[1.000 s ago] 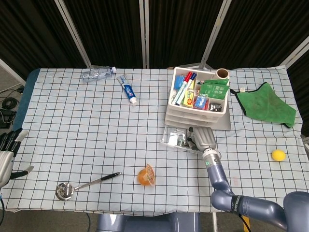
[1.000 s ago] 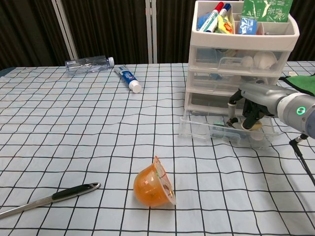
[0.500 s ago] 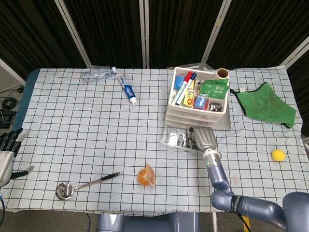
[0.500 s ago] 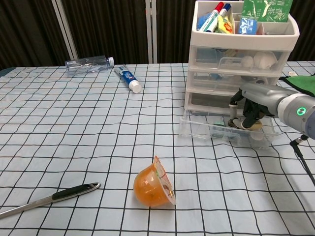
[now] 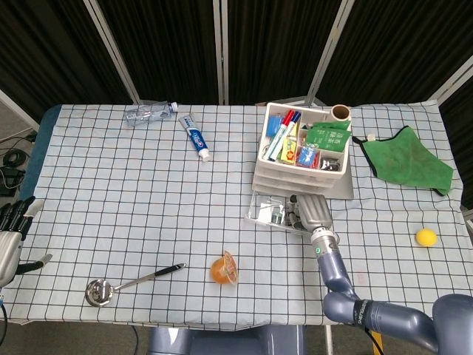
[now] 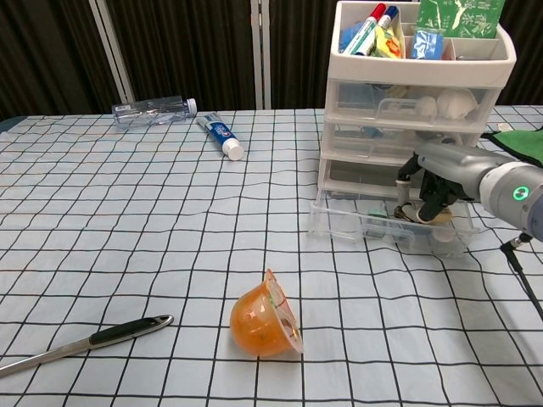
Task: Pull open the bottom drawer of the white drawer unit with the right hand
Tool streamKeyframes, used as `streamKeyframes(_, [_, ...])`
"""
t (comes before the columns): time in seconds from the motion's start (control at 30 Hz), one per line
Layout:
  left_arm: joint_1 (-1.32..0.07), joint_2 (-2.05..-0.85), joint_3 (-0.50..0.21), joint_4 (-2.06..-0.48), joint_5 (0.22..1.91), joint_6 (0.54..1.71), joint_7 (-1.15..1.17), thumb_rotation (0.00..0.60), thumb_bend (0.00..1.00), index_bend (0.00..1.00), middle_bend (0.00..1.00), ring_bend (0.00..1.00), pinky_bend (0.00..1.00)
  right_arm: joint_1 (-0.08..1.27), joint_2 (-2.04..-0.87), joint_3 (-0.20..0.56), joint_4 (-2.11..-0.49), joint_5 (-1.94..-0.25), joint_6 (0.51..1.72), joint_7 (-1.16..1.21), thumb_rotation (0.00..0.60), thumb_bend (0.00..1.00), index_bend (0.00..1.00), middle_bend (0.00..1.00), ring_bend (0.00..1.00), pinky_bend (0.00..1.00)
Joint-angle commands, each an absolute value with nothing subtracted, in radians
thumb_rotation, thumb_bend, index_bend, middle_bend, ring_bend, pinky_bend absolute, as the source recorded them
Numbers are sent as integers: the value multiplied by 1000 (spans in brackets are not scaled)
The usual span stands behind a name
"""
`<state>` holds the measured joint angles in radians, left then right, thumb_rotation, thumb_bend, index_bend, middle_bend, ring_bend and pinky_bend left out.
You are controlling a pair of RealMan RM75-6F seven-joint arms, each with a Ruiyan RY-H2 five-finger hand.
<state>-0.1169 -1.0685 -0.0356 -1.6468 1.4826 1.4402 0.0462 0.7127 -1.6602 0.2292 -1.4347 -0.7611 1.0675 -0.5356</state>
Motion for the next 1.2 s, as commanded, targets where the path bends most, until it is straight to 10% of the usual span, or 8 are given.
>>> streamKeyframes(0.03, [-117,-1069,-35,-1647,1483,1440,47,600,62,0,0,0,0,711,-1661,229,-1435,-766,1071,-532,600,384,626,1000,1000,884])
streamKeyframes(1.2, [-114,-1069,-29,-1656,1498,1450,60,600,62,0,0,0,0,657,-1602,226,-1541,-829,1159,-524,600,399,675,1000,1000,884])
